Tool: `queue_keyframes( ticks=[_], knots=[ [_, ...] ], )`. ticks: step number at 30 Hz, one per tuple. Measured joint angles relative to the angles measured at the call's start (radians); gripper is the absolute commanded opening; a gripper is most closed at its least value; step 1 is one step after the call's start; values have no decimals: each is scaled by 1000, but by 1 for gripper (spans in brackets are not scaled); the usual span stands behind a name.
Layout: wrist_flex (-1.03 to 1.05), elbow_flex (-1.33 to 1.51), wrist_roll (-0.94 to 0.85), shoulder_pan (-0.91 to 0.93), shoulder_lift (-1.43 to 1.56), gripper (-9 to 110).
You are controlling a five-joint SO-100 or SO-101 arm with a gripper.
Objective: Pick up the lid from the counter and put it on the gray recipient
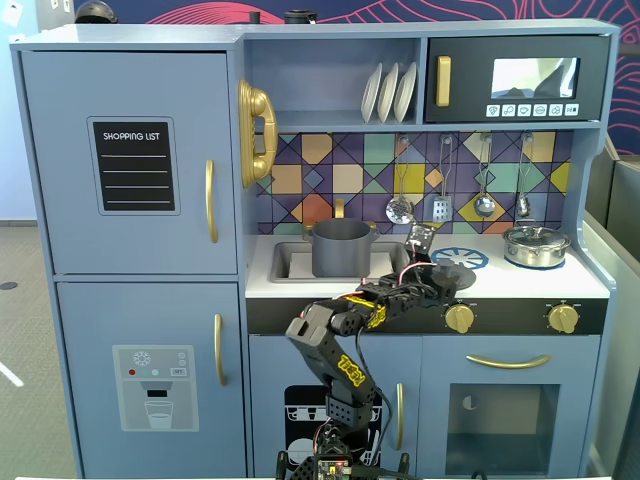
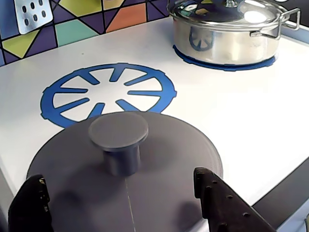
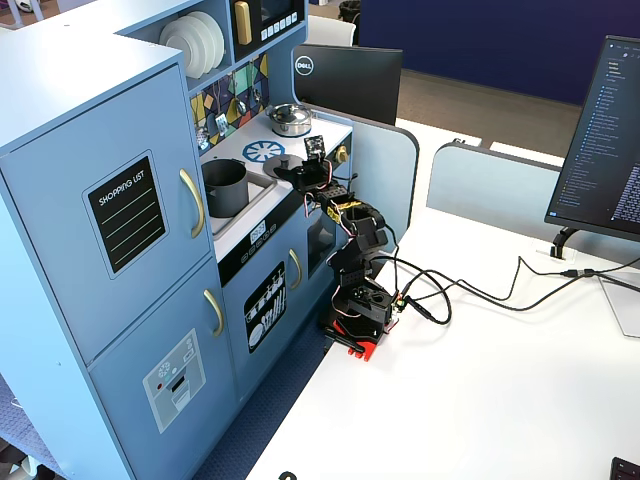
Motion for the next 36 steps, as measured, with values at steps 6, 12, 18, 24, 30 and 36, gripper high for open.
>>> queue_keyframes(
  ticks=[6,12,18,24,30,36],
  knots=[
    [-31,-63,0,0,-94,29],
    [-52,-123,0,-8,-175,27],
    [-72,-190,0,-31,-264,17],
    [-104,-212,-6,-48,-304,0],
    [-106,-212,-6,-66,-304,0],
    [-69,-236,-6,-66,-250,0]
  ],
)
